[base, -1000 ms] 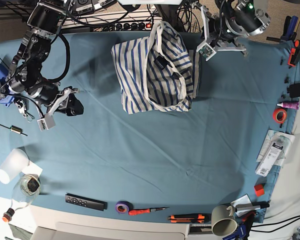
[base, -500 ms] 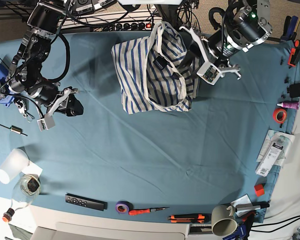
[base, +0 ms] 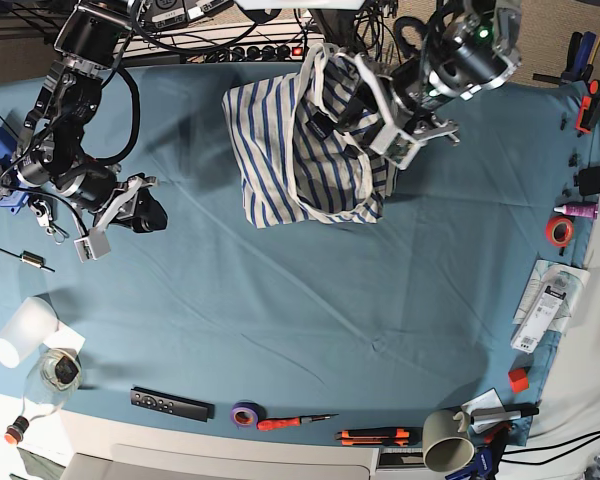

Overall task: Fold the T-shirt properly
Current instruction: 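Press and tuck the folded edge down with the left gripper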

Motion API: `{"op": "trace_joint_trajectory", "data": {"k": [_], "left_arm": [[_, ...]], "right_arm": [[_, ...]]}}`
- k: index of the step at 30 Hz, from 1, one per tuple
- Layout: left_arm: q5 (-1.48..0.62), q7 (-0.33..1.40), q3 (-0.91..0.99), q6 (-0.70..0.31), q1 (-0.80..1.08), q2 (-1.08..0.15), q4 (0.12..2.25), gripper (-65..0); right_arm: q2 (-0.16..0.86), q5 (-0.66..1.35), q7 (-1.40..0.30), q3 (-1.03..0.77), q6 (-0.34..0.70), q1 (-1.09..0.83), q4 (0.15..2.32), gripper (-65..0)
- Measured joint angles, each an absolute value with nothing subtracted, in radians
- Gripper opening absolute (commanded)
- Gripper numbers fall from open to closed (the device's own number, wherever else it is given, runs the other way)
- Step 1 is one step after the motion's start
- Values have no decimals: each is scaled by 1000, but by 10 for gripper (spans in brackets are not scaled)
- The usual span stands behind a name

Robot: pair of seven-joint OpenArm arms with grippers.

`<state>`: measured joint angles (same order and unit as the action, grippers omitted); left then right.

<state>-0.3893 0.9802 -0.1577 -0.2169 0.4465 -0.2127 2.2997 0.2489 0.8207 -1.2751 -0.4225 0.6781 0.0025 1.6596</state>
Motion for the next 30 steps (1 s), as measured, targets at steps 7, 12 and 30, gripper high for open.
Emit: {"op": "trace_joint_trajectory", "data": {"k": [7, 12, 30], "left_arm": [[-279, 987, -194, -160, 391, -154, 2188, -422], [-210, 999, -194, -89, 365, -144, 2166, -422], [-236, 1032, -193, -78, 371, -121, 2150, -422]], "right_arm": [[249, 820, -1282, -423, 678, 3, 1660, -499], [249, 820, -1283, -423, 678, 3, 1660, -499], [249, 820, -1283, -423, 678, 3, 1660, -499]]}}
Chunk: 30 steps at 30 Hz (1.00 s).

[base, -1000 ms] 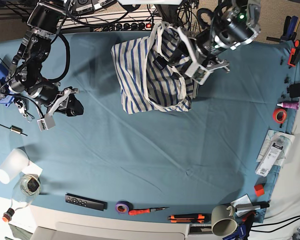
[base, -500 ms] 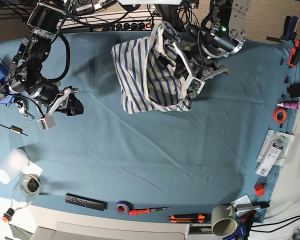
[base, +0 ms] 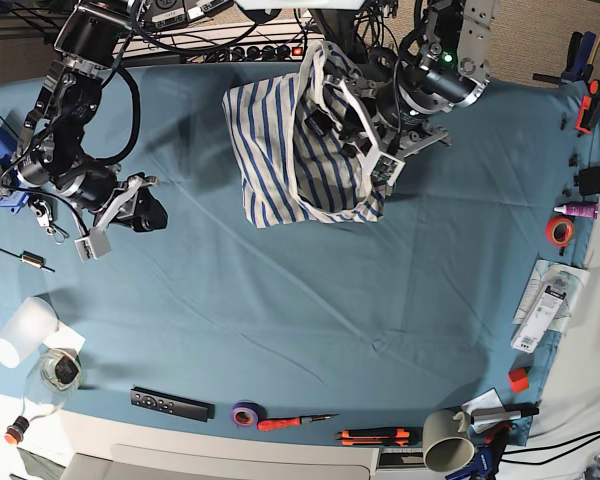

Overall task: Fold the T-shirt properly
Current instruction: 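Press and tuck the folded edge down with the left gripper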

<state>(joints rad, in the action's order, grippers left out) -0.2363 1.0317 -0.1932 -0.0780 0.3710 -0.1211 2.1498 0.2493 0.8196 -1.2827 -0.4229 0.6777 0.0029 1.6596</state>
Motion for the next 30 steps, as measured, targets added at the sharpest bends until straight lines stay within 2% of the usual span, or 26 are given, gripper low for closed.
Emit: {"op": "trace_joint_trajectory", "data": {"k": [6, 8, 11, 30], "left_arm": [[-237, 1019, -193, -78, 356, -114, 2104, -428], [-237, 1017, -193, -78, 347, -114, 2093, -489], [-236, 994, -194, -75, 340, -114, 2092, -650], [-94, 993, -194, -44, 315, -114, 2092, -650]], "right_arm": [[249, 820, -1283, -423, 678, 2, 1660, -499], [249, 820, -1283, -423, 678, 2, 1660, -499], [249, 820, -1291, -423, 678, 2, 1660, -499], [249, 820, -1293, -423, 678, 3, 1660, -499]]}}
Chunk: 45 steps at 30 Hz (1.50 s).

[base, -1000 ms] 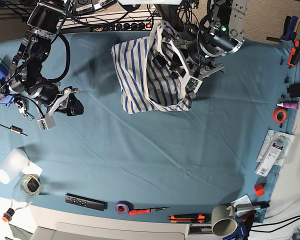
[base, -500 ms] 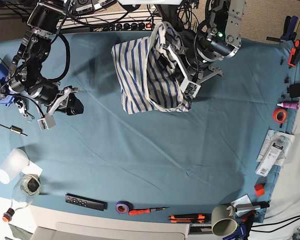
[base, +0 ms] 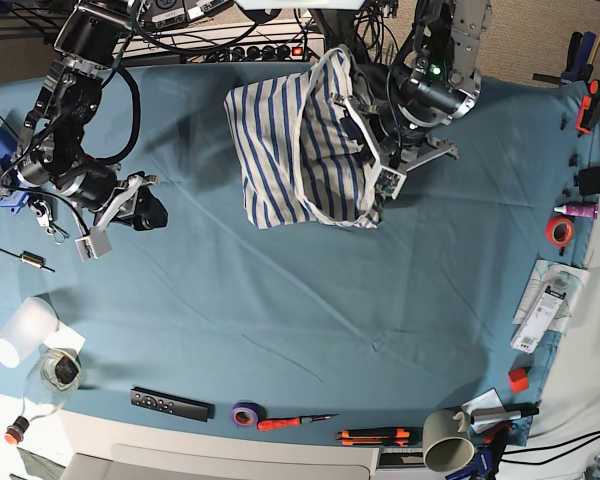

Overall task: Fold the T-shirt properly
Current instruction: 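Press and tuck the folded edge down with the left gripper, then push the bundle's side inward with the right gripper, left gripper holding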

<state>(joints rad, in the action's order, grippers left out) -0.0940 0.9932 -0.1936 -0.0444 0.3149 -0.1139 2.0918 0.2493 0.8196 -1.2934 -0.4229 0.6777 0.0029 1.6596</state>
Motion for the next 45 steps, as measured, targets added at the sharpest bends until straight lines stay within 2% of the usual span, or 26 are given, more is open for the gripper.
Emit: {"op": "trace_joint_trajectory", "data": {"k": [6, 19, 28, 36, 37, 40, 41, 45], "left_arm": [[-81, 994, -194, -45, 303, -114, 2092, -650], [83, 994, -193, -45, 301, -117, 2092, -650], [-7, 994, -85, -72, 299, -117, 1978, -650], [-126, 1029, -80, -72, 302, -119, 2087, -650], [-131, 1024, -81, -74, 307, -118, 2109, -625], [-133, 986, -81, -71, 337, -117, 2163, -465], [-133, 986, -81, -71, 352, -117, 2183, -445], [-124, 986, -83, -9, 388, -117, 2295, -444]], "right_arm": [[249, 820, -1293, -423, 678, 3, 1660, -499], [249, 820, -1293, -423, 678, 2, 1660, -499], [249, 860, -1306, -423, 678, 2, 1660, -499], [249, 937, -1309, -423, 678, 2, 1660, -499], [249, 942, -1310, -423, 678, 2, 1660, -499], [249, 1026, -1341, -423, 682, 2, 1660, -499], [249, 1065, -1356, -422, 690, 2, 1660, -499], [249, 1247, -1417, -422, 696, 2, 1660, -499]]}}
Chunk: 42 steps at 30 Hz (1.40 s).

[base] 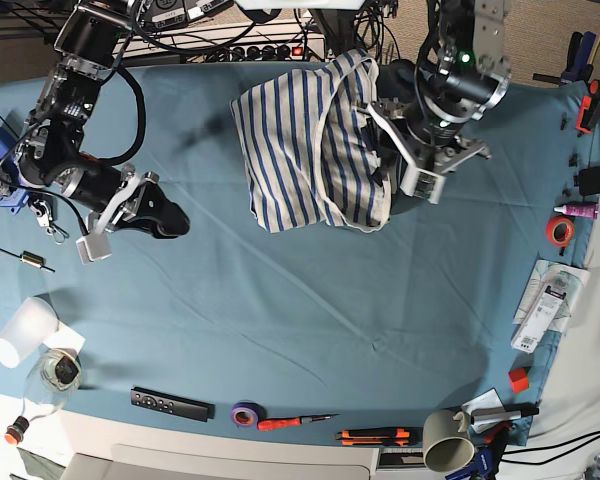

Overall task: Fold the T-shirt properly
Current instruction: 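Push the bundle's side inward with the right gripper, left gripper holding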

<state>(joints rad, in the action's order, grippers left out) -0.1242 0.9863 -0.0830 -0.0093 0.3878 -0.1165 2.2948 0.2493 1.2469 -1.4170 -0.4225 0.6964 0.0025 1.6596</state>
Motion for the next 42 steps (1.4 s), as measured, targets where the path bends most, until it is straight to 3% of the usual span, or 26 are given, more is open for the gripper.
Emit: {"op": "trace_joint_trajectory", "data": {"k": [4, 9, 18, 20, 33, 37, 42], "left_arm": [[-142, 940, -81, 13, 440, -117, 2342, -456], [-273, 952, -113, -138, 484, -118, 2337, -649], [-229, 907, -117, -168, 480, -119, 2326, -650], [-233, 899, -118, -218, 455, -119, 2242, -650], [-301, 825, -117, -253, 287, -116, 1855, -650], [-305, 868, -118, -252, 273, -115, 1861, -650], [-281, 1041, -123, -147, 284, -111, 1979, -650]], "right_arm": [[252, 1334, -1413, -358, 697, 2, 1660, -499], [246, 1328, -1418, -180, 696, 8, 1658, -499], [144, 1112, -1412, 39, 697, 52, 1657, -499], [125, 1069, -1377, 55, 697, 53, 1639, -499], [99, 957, -1209, 53, 709, 94, 1332, -499], [100, 997, -1222, 52, 704, 100, 1330, -499], [99, 1012, -1309, 35, 696, 113, 1409, -500]]}}
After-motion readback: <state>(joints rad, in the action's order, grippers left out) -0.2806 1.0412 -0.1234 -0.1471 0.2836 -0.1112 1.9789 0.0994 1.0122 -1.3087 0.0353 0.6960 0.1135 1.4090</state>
